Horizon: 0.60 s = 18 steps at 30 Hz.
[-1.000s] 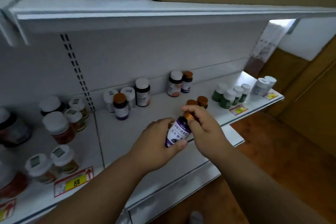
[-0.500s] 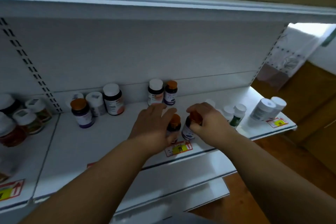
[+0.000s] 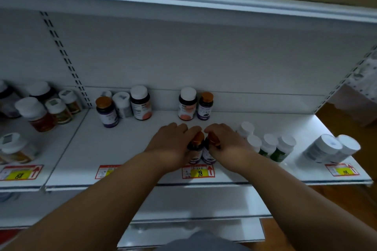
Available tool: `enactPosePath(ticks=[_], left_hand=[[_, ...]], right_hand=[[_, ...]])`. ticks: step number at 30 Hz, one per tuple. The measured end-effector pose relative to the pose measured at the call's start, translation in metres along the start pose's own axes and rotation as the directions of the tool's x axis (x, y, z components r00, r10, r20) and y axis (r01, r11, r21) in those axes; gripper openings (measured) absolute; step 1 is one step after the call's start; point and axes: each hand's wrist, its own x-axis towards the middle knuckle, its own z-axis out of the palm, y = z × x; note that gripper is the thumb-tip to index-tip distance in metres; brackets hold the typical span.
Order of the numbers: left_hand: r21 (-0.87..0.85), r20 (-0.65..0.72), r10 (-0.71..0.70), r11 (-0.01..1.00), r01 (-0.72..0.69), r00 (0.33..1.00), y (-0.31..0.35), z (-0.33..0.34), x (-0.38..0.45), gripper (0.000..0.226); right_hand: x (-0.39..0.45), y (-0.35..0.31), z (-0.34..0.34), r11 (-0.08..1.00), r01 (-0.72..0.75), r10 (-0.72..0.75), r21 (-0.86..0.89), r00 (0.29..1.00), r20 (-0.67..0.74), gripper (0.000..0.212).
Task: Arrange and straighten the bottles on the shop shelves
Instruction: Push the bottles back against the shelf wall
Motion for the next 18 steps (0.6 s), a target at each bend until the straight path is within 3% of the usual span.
enactPosePath(ticks=[3,6,8,13,18], left_hand=[[-0.06,-0.041,-0.056,0.997,0.054,0.998,0.002,-0.011,-0.004,0.084],[-0.153,-0.231,-0.111,0.985,0.077,0.966,-0.004,-0.026,-0.022,0.075],[-0.182,-0.283,-0.167,0.976,0.118,0.944,-0.02,-0.033,-0.042,0.071],[-0.142,-0.231,-0.296,0.953,0.269,0.927,-0.081,-0.045,-0.094,0.069],[-0.123,-0.172,-0.44,0.897,0.424,0.881,-0.153,-0.058,-0.125,0.067]], right_hand=[[0.001,-0.013,-0.002,0.995,-0.021,0.027,0.095,0.998,-0.063,0.043],[0.011,-0.04,-0.003,0.98,0.11,-0.069,0.165,0.969,-0.238,0.031],[0.026,-0.064,0.002,0.973,0.179,-0.134,0.143,0.951,-0.28,0.025],[0.08,-0.141,0.041,0.938,0.333,-0.308,0.09,0.926,-0.221,0.021],[0.143,-0.205,0.094,0.948,0.319,-0.318,-0.013,0.941,-0.111,0.035]])
